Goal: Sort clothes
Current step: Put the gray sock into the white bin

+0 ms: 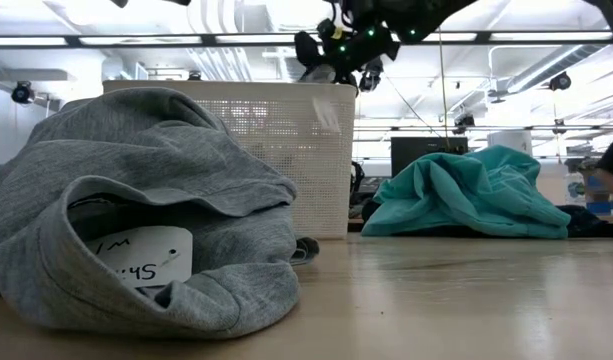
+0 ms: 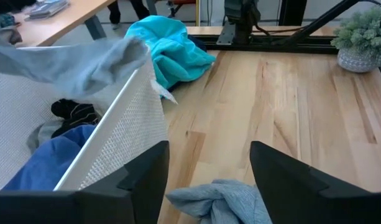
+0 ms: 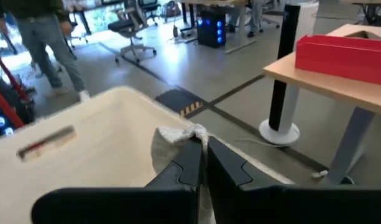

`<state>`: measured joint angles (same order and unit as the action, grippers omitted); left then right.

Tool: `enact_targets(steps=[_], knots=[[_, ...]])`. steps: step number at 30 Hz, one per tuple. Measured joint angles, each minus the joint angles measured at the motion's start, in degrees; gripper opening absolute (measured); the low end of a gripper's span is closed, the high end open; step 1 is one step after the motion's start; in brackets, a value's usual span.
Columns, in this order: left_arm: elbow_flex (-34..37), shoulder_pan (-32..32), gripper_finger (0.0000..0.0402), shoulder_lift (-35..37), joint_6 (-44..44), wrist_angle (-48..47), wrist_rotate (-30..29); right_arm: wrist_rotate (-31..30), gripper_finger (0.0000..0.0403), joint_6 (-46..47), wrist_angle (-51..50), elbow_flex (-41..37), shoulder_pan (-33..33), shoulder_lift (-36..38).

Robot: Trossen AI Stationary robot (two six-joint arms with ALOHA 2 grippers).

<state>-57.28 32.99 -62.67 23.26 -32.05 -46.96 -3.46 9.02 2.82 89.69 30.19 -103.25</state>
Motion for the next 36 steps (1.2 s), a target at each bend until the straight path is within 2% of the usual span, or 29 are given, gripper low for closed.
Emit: enact_targets(steps=[10, 17, 21, 23, 27, 33, 36], knots=[[0.1, 0.0, 0.0222, 0.0, 0.0, -0.1, 0.0, 1.0, 0.0000, -3.7, -11.5, 11.0, 1.6, -3.4], [0.1, 0.0, 0.0206, 0.0, 0.0, -0.2, 0.0, 6.6, 0.0000, -5.7, -21.5, 11.8, 0.5, -3.5], [0.1, 0.0, 0.0201, 0.0, 0.0, -0.2, 0.0, 14.3, 0.0000, -5.9, -24.9, 11.8, 0.2, -3.5], [0.1, 0.0, 0.0199, 0.0, 0.0, -0.2, 0.0, 15.0, 0.0004, -6.0, -26.1, 11.7, -0.4, -3.5], [0.1, 0.0, 0.0200, 0.0, -0.1, -0.2, 0.0, 15.5, 0.0049, -8.5, -26.4, 11.7, -2.1, -3.5], [0.1, 0.0, 0.0214, 0.0, -0.2, -0.1, 1.1, 15.4, 0.0170, -7.0, -26.8, 14.1, -3.8, -3.5], [0.1, 0.0, 0.0223, 0.0, -0.1, 0.0, 1.6, 15.5, 0.0222, -7.9, -30.2, 17.7, -4.6, -3.5]])
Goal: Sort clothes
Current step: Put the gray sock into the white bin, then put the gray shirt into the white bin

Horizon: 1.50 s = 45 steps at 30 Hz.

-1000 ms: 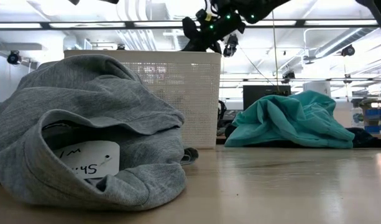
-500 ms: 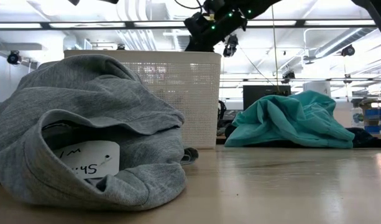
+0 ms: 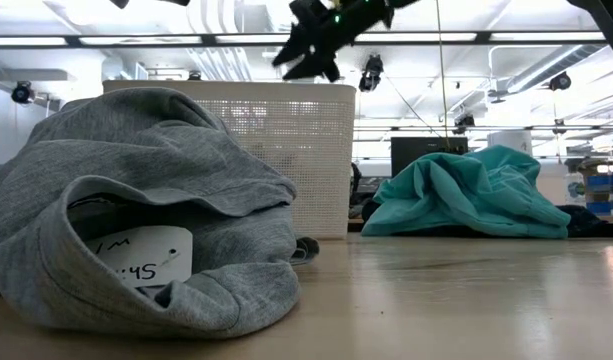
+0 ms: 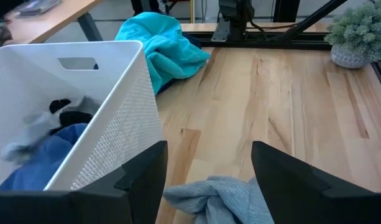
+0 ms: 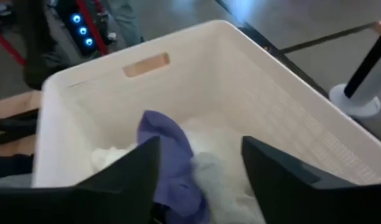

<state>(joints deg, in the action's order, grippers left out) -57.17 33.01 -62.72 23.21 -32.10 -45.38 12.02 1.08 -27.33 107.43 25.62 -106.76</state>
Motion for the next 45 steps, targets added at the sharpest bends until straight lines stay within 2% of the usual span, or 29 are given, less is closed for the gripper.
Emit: enact_targets(steps=[2, 5, 11, 14, 18, 26, 32, 37, 41, 45], knots=[[0.0, 0.0, 0.0228, 0.0, 0.0, 0.0, 1.0, 0.0, 0.0244, -2.0, -4.1, 3.8, -0.5, 0.0], [0.0, 0.0, 0.0232, 0.0, 0.0, 0.0, 3.0, -0.5, 0.0252, -5.3, -10.6, 9.6, -2.0, 0.1], [0.3, -0.4, 0.0230, -1.3, 1.1, -0.6, 13.5, -3.3, 0.0214, -11.5, -22.1, 16.5, -8.4, 1.9], [0.4, -0.5, 0.0231, -3.8, 2.8, -2.6, 15.1, -4.0, 0.0198, -12.5, -25.0, 16.5, -11.4, 3.1], [0.4, -0.5, 0.0244, -8.1, 3.3, -4.7, 16.2, -6.1, 0.0196, -11.6, -28.2, 14.6, -14.6, 4.4], [0.4, -1.8, 0.0283, -15.5, 6.6, -4.8, 16.3, -6.2, 0.0240, -8.5, -29.8, 9.9, -19.6, 5.6], [0.8, -4.7, 0.0311, -22.1, 7.4, -4.5, 21.3, -6.0, 0.0271, -8.1, -29.1, 7.8, -22.9, 5.7], [0.8, -6.3, 0.0324, -27.7, 5.6, -2.8, 24.1, -6.1, 0.0281, -8.1, -28.4, 6.8, -24.9, 5.7], [0.8, -7.1, 0.0315, -31.4, 5.6, -2.3, 26.5, -6.0, 0.0276, -8.1, -28.0, 6.7, -25.6, 6.0], [0.8, -7.1, 0.0257, -33.6, 5.8, -2.2, 27.1, -7.7, 0.0258, -7.7, -28.0, 6.7, -26.0, 6.3]])
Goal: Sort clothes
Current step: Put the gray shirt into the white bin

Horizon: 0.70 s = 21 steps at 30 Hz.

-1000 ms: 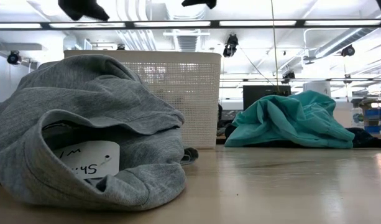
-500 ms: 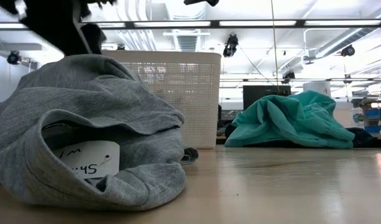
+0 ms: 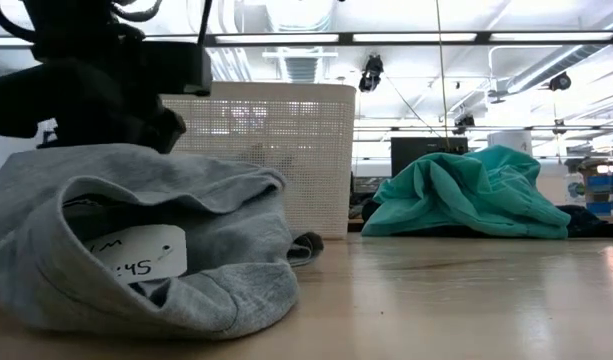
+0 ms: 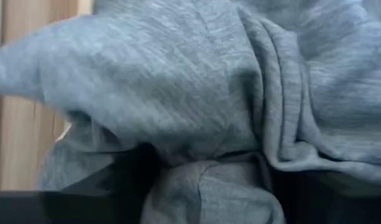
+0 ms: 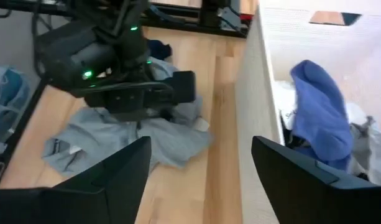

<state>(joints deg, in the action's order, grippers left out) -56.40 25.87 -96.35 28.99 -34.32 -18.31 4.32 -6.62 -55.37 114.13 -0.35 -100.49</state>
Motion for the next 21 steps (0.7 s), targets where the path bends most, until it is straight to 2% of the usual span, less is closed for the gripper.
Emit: enact_targets(steps=[2, 6, 7, 11, 13, 21], knots=[[0.0, 0.0, 0.0200, -0.4, -0.3, 0.0, 1.3, -4.5, 0.0237, 0.5, -0.2, 0.0, -0.5, 0.1], [0.0, 0.0, 0.0043, 0.3, -2.8, 0.0, 2.4, -11.6, 0.0168, 0.0, -1.4, 0.0, -1.2, 0.4], [0.0, 0.0, 0.0025, 0.8, -3.0, 0.0, 2.5, -11.9, 0.0146, 0.1, -1.3, 0.0, -1.3, 0.6], [-0.9, 0.0, 0.0020, 4.3, -4.0, -0.1, 2.7, -11.9, 0.0046, 0.1, -1.4, 0.0, -1.6, 1.7], [-1.3, 0.0, 0.0010, 7.0, -4.2, -0.2, 2.6, -12.0, 0.0012, 0.1, -1.4, 0.0, -1.9, 2.7], [-2.0, 0.1, 0.0003, 21.0, -3.9, -0.2, -0.1, -12.2, 0.0002, 0.6, -1.9, -0.1, -3.7, 6.9]])
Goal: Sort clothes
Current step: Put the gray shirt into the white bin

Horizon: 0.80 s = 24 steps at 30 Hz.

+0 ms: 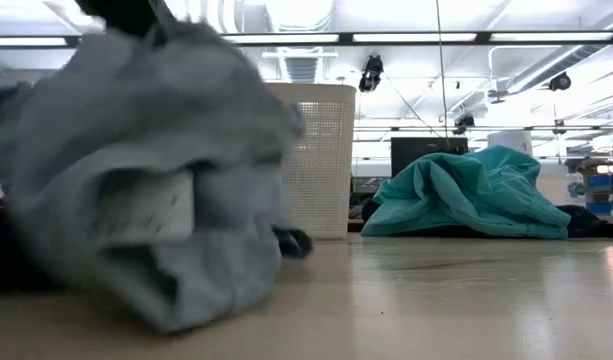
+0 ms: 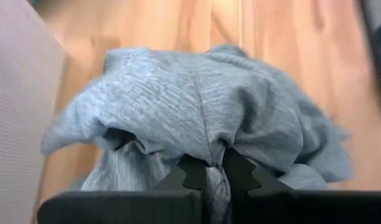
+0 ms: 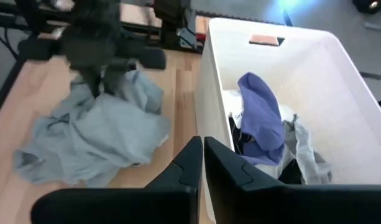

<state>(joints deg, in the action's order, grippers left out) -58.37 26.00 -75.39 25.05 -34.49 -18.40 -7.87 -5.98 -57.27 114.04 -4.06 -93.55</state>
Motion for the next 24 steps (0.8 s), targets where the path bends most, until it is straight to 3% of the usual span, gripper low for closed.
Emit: enact_targets(steps=[5, 10, 15, 24], knots=[[0.0, 0.2, 0.0002, 8.4, -0.4, 0.9, -3.0, -4.2, 0.0001, 0.4, 0.1, -1.6, -1.3, 2.9], [0.0, 0.2, 0.0001, 13.9, -3.2, 4.6, -3.8, -4.3, 0.0000, 2.8, 1.7, -6.9, -2.0, 5.8], [0.0, 0.2, 0.0001, 16.2, -6.8, 9.2, -5.0, -4.3, 0.0000, 5.1, 7.0, -15.2, -2.8, 9.3], [-3.4, -1.0, 0.0000, 18.7, -13.6, 13.0, -13.2, -4.8, 0.0000, 8.8, 14.5, -25.3, -4.8, 13.2]])
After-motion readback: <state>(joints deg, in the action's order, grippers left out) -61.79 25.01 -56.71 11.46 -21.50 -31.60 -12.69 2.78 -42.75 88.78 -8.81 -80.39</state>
